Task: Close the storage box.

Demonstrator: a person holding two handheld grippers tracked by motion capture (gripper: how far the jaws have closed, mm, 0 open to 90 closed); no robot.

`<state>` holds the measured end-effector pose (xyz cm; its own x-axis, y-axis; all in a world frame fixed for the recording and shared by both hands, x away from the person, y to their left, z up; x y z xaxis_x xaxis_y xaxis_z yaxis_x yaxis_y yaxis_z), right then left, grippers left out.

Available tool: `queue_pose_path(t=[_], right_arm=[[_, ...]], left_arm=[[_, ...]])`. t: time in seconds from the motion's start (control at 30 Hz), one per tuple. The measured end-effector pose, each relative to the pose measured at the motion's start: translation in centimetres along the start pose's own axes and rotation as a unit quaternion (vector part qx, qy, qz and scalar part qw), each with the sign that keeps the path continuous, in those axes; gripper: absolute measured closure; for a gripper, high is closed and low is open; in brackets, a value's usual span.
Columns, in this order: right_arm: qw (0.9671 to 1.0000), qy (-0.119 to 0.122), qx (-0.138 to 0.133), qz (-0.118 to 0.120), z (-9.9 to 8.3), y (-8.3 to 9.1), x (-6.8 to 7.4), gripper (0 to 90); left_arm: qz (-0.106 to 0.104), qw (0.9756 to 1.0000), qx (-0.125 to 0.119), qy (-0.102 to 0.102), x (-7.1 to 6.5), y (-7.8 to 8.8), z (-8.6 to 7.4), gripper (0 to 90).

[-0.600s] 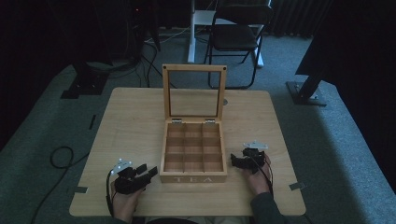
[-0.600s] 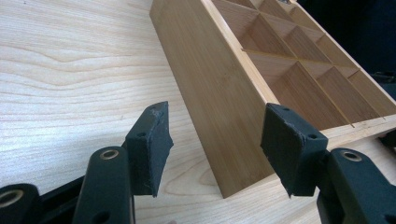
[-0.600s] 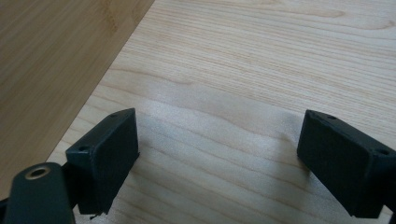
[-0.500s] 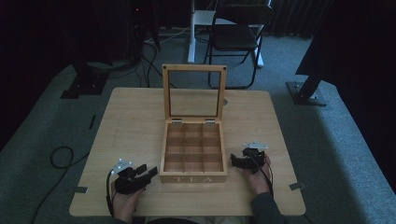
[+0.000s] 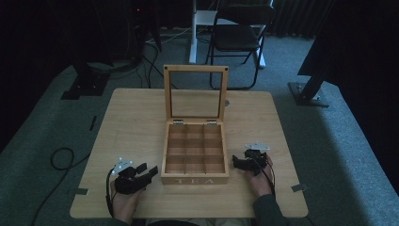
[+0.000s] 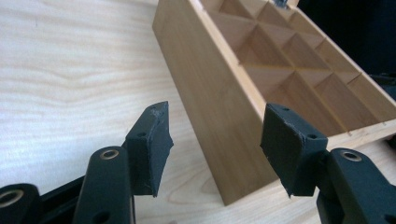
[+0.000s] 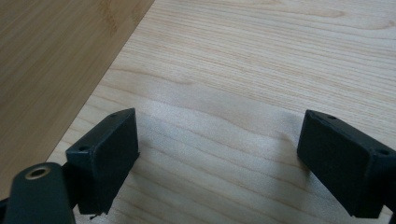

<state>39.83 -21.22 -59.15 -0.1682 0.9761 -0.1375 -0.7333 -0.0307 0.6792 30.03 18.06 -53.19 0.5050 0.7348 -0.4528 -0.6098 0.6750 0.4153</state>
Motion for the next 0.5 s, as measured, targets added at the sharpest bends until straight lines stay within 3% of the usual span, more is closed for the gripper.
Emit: queue_pose_path(t=[0.5], right_arm=[[1.0000,0.000,0.000,0.000,0.0,0.0,0.0,12.2]], left_arm=[[0.001,0.9994,0.010,-0.032,-0.1,-0.9,2.9,42.7]])
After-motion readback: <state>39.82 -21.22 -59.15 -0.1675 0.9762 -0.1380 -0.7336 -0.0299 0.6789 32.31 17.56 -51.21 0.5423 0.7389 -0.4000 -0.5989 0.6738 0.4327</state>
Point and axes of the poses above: each handheld gripper's, and its own axes: y roughly backward along the jaws, z roughly out of its top, x roughly to its left, the point moved 6 cm from there along -y, roughly forward along the jaws, and after that the axes turned 12 degrees about -z, right-handed, at the moved point
